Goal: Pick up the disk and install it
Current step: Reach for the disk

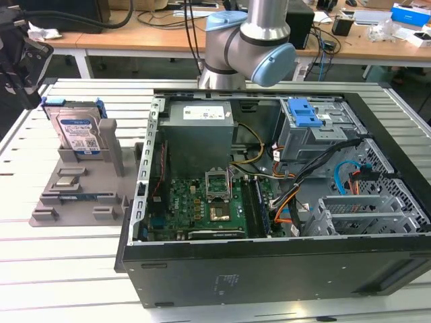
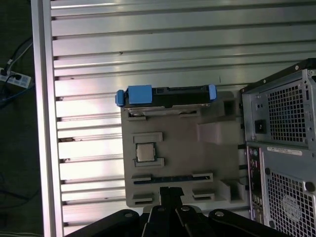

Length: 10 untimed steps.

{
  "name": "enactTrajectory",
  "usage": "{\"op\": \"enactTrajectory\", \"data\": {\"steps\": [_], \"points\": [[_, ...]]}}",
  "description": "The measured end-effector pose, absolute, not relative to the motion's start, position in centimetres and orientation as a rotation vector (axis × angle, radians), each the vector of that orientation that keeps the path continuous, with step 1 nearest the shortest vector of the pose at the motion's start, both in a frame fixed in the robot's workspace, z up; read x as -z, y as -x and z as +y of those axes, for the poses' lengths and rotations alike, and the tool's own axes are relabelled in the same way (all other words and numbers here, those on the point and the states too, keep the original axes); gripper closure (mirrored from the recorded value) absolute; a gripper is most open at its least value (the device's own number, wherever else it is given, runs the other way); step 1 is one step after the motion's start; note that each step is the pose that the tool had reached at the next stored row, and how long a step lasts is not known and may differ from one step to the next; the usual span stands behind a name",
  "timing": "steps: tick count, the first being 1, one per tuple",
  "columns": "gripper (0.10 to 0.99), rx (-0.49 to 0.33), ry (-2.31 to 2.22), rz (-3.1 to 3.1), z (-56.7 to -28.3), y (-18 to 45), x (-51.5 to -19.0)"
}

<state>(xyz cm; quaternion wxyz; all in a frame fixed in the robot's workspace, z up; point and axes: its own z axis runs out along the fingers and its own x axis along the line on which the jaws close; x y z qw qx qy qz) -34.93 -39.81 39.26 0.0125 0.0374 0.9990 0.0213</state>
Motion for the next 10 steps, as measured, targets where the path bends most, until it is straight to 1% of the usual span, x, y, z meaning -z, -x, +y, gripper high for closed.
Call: {"op": "enactTrajectory", "data": {"steps": [10], "points": [[0.98,-0.066,-0.117,3.114,-39.8,36.3,-39.3]]}}
